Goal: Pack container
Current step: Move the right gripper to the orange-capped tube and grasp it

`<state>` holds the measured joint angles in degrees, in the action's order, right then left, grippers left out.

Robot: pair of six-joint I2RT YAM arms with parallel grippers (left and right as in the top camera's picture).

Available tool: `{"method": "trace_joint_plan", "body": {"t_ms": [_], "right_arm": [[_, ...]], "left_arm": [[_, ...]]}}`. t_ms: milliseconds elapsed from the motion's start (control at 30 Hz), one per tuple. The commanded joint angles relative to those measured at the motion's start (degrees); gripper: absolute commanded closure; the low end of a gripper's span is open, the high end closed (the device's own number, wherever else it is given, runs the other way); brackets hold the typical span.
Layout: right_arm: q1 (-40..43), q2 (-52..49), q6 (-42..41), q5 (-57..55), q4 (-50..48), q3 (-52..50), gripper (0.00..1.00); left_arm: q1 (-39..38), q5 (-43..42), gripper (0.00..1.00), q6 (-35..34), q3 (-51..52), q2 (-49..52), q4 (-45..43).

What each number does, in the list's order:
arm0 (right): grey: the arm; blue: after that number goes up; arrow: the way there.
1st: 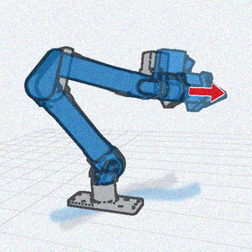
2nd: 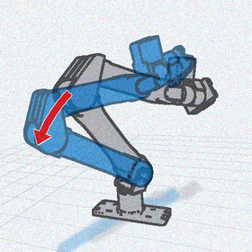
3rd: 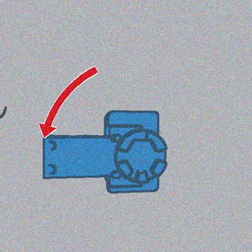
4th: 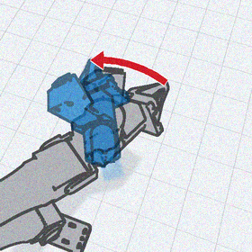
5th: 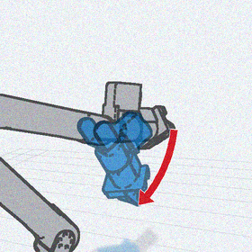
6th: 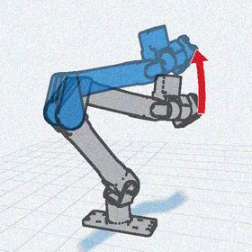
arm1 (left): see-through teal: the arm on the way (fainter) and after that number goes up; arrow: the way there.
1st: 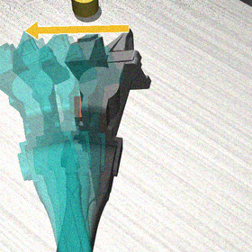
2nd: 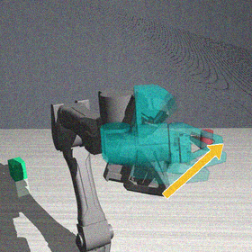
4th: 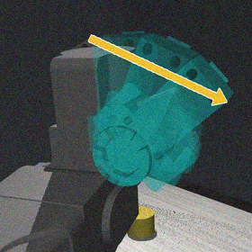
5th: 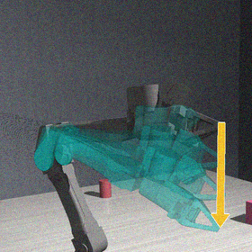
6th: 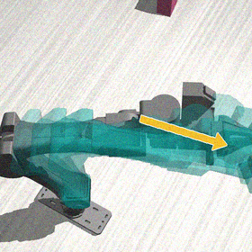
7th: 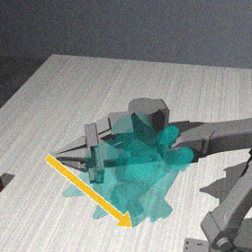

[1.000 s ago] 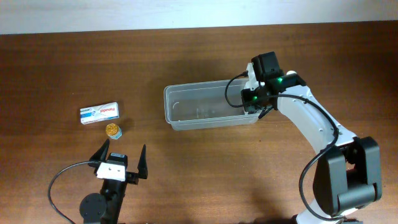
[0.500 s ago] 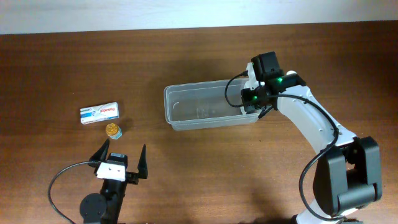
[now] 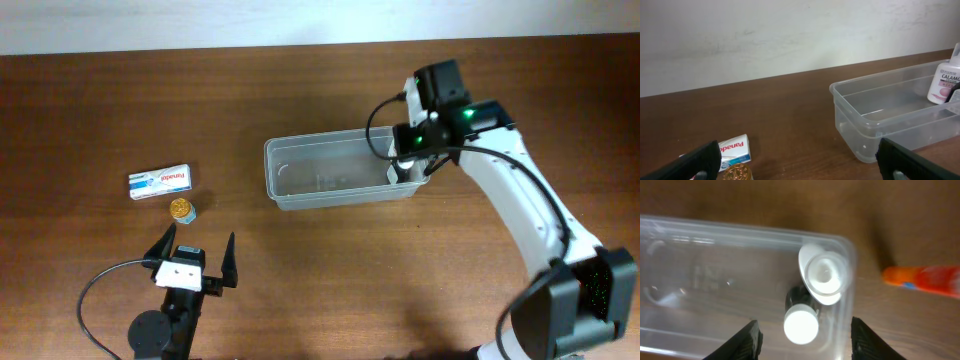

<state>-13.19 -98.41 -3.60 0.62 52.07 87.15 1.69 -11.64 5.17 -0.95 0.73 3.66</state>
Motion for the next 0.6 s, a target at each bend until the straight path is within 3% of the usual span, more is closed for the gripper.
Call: {"method": "trace_joint_plan", "body": {"t_ms": [0, 333, 567], "right_arm": [[-0.2, 2.3, 0.1, -5.0, 2.2, 4.8, 0.49], [8.4, 2.2, -2.9, -6.8, 3.7, 8.5, 0.44], [16.3, 1.2, -0.3, -0.8, 2.9, 8.5, 0.44]], "left_arm": [[0.3, -0.8, 0.00, 0.9, 0.4, -0.4, -0.1], [0.3, -0.8, 0.00, 0.9, 0.4, -0.4, -0.1], [0.3, -0.8, 0.00, 0.9, 0.4, -0.4, -0.1]]}}
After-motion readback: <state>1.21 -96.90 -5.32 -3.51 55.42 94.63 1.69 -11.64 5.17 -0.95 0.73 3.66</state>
